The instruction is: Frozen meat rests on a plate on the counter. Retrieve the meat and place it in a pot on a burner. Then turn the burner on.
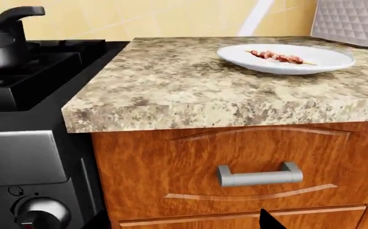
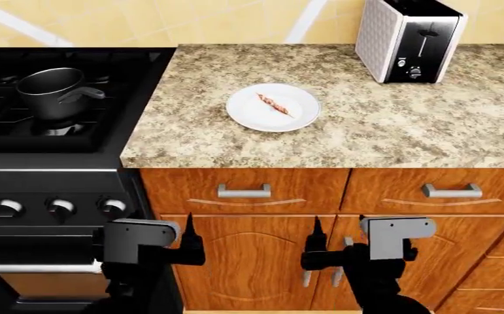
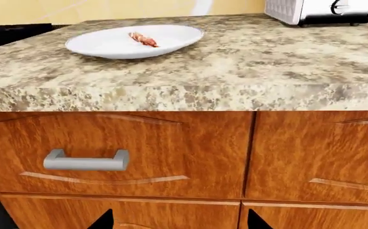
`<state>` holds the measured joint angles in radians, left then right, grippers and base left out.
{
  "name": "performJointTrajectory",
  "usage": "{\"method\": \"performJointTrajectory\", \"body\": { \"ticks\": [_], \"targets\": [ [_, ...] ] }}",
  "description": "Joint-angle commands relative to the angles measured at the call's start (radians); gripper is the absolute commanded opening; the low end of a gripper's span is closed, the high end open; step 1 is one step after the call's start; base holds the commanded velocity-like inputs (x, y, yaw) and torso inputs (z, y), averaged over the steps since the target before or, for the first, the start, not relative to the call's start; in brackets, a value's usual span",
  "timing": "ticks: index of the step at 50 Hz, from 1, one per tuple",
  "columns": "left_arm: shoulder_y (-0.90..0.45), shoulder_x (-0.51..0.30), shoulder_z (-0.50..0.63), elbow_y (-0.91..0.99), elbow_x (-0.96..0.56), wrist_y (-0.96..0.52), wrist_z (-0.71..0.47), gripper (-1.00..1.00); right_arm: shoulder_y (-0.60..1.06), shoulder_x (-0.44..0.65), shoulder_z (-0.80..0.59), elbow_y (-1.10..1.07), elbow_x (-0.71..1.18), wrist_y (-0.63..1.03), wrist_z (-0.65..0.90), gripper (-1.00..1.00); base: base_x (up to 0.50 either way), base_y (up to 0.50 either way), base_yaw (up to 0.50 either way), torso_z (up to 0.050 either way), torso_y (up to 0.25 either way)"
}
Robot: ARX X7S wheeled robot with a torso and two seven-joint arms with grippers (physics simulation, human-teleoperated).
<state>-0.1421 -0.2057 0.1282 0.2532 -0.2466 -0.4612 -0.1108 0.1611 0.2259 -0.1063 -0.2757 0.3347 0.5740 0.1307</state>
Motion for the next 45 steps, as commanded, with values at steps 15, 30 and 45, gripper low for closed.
{"method": "performJointTrajectory", "body": {
  "ticks": [15,30,45],
  "targets": [
    [-0.387,-0.165,-0.153,0.574,-0.297,-0.784,-0.005,1.00,0.759,0.148,0.224,-0.333,0.658,0.994,0.213,1.00,0.00,0.00,0.00,0.000,0.000],
    [-0.452,-0.169,-0.178,0.586,-0.336,-0.823,-0.001,1.00,0.908,0.241,0.134,-0.248,0.853,0.941,0.308,1.00,0.17,0.00,0.00,0.000,0.000],
    [-0.437,-0.179,-0.181,0.575,-0.338,-0.797,0.000,1.00,0.922,0.255,0.101,-0.234,0.892,0.929,0.335,1.00,0.50,0.00,0.00,0.000,0.000]
  ]
}}
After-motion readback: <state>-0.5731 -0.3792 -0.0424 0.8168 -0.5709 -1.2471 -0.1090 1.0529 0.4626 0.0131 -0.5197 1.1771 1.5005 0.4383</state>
